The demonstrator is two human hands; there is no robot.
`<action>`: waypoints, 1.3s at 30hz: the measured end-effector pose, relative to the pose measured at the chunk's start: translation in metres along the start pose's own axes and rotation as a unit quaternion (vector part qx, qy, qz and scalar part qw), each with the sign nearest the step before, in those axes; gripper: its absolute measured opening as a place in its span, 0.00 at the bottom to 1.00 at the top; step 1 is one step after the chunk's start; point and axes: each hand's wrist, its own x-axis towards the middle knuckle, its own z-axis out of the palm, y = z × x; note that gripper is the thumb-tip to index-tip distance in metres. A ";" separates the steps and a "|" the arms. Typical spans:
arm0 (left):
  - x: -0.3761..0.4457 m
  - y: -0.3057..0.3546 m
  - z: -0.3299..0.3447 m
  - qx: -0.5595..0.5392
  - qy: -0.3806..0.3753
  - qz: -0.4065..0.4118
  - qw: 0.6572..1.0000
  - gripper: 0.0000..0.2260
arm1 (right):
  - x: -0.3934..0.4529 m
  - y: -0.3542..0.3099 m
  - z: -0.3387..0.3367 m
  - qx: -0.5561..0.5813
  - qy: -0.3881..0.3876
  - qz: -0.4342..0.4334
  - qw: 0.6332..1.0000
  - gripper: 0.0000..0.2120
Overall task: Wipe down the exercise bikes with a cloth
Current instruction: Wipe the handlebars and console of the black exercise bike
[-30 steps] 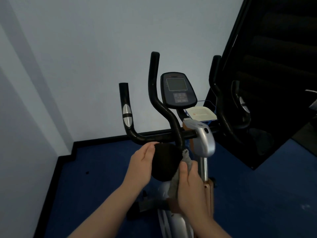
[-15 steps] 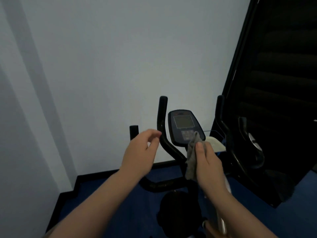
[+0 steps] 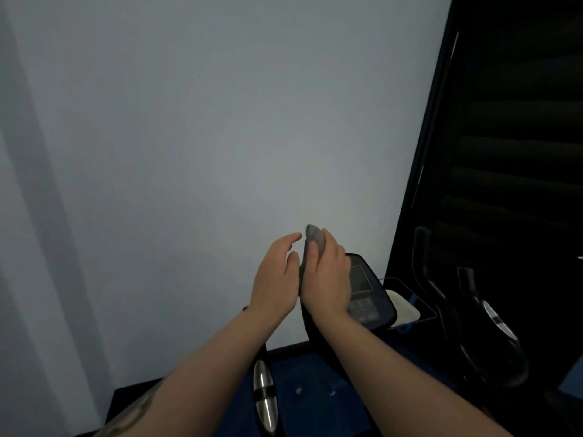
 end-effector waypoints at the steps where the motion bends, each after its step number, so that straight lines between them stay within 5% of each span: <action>1: 0.002 -0.004 0.003 -0.017 -0.005 0.000 1.000 0.17 | -0.003 0.004 0.006 -0.013 0.016 -0.011 1.000 0.24; 7: 0.006 -0.024 0.013 -0.104 -0.041 0.008 0.994 0.15 | -0.011 0.011 0.027 -0.032 0.075 -0.031 0.996 0.29; 16: -0.002 -0.024 0.013 -0.156 -0.055 -0.017 0.986 0.15 | -0.031 0.026 0.016 -0.265 -0.042 -0.031 0.963 0.33; 23: -0.042 -0.027 0.018 -0.160 -0.080 -0.062 0.982 0.18 | -0.048 0.033 -0.011 -0.274 -0.117 -0.047 0.953 0.18; 33: -0.088 -0.032 0.036 -0.142 -0.080 -0.120 0.979 0.21 | -0.059 0.048 -0.035 -0.309 -0.184 -0.130 0.924 0.10; 39: -0.098 -0.027 0.035 -0.081 -0.102 -0.119 0.984 0.20 | -0.071 0.061 -0.051 -0.316 -0.173 -0.173 0.917 0.19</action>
